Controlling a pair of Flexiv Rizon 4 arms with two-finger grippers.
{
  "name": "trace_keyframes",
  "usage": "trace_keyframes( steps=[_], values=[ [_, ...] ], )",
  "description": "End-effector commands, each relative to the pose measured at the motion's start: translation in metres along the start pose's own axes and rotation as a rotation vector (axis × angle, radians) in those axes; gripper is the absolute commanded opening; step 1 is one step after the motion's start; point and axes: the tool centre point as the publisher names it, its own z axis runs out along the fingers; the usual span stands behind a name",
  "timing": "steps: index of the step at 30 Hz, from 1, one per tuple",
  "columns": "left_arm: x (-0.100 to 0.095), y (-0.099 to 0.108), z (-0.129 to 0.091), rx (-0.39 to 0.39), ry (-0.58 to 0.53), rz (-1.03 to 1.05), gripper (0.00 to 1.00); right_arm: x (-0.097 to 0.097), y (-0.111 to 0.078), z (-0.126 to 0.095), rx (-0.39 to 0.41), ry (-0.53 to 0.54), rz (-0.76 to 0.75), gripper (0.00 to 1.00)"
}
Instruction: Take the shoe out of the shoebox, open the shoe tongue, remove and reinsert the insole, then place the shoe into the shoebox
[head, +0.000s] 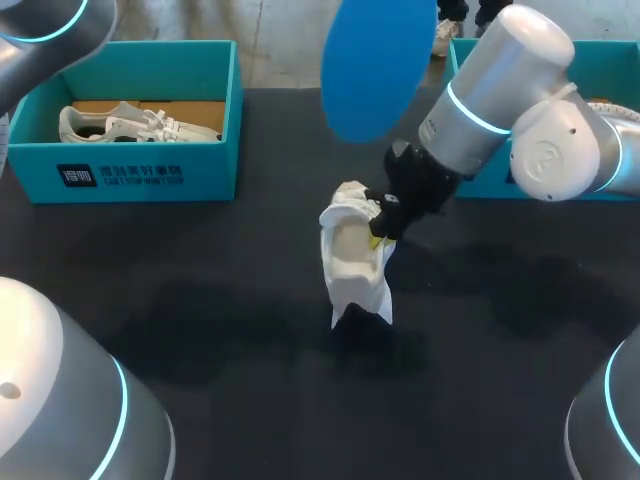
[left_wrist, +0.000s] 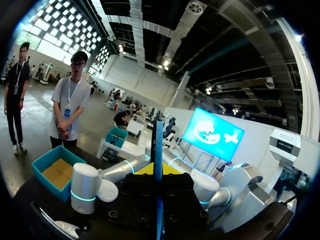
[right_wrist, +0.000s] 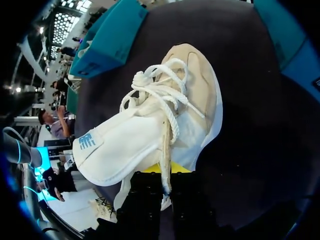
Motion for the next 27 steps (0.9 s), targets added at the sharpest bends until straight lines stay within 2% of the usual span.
trace_keyframes(
  steps=[1, 13, 19, 20, 21, 22, 23, 27],
  values=[
    [0.0, 0.0, 0.0, -0.001, -0.001, 0.0, 0.0, -0.006, 0.004, 0.01, 0.007, 0.022, -0.005, 0.0],
    [0.0, 0.0, 0.0, -0.001, -0.001, 0.0, 0.0, -0.021, 0.006, 0.021, 0.03, 0.053, -0.024, 0.0],
    [0.0, 0.0, 0.0, -0.001, -0.001, 0.0, 0.0, -0.022, 0.006, 0.022, 0.029, 0.053, -0.014, 0.0],
    [0.0, 0.0, 0.0, -0.001, -0.001, 0.0, 0.0, -0.022, 0.005, 0.021, 0.025, 0.045, -0.01, 0.09],
    [0.0, 0.0, 0.0, -0.001, -0.001, 0.0, 0.0, -0.022, 0.005, 0.021, 0.025, 0.045, -0.01, 0.09],
    [0.0, 0.0, 0.0, -0.001, -0.001, 0.0, 0.0, -0.02, 0.004, 0.018, 0.017, 0.032, -0.007, 0.96],
    [0.0, 0.0, 0.0, -0.001, -0.001, 0.0, 0.0, -0.02, 0.004, 0.016, 0.014, 0.021, -0.005, 1.0],
    [0.0, 0.0, 0.0, -0.001, -0.001, 0.0, 0.0, -0.016, 0.002, 0.01, 0.001, 0.001, -0.003, 1.0]
  ],
)
